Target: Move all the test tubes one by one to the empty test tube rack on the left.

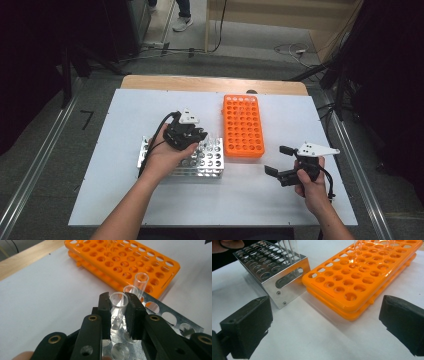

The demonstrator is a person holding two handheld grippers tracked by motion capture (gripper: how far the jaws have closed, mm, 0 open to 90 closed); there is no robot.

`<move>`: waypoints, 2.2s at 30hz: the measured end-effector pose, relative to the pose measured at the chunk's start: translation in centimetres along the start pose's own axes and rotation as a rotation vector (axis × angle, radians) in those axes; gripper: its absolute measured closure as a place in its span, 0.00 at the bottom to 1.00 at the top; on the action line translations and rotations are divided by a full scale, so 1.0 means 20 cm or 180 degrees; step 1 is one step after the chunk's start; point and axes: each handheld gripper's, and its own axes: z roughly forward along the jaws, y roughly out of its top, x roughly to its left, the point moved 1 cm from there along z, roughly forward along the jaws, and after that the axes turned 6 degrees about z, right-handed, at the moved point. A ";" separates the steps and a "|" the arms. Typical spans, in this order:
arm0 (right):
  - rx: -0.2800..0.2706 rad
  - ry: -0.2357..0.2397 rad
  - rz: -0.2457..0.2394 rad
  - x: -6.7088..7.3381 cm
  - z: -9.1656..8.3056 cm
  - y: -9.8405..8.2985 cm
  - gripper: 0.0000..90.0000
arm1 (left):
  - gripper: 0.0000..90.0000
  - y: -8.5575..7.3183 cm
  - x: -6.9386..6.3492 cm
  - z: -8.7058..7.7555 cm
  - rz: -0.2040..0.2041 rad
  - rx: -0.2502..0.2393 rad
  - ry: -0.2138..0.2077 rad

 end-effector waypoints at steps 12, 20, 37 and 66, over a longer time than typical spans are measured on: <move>-0.0062 0.0033 0.0054 0.00 0.02 0.03 0.00 | 0.58 -0.07 0.02 -0.05 -0.0293 -0.0261 -0.0023; -0.0089 0.0061 0.0057 0.01 0.07 0.09 0.00 | 0.25 -0.18 0.01 -0.23 -0.0463 -0.0587 -0.0073; -0.0153 -0.0106 0.0161 -0.11 0.20 0.33 0.03 | 0.00 -0.49 -0.04 -0.49 -0.0700 -0.1007 -0.0022; 0.0363 -0.0747 0.0432 -0.44 0.65 0.57 0.61 | 0.00 -0.64 -0.03 -0.57 -0.0884 -0.1169 0.0050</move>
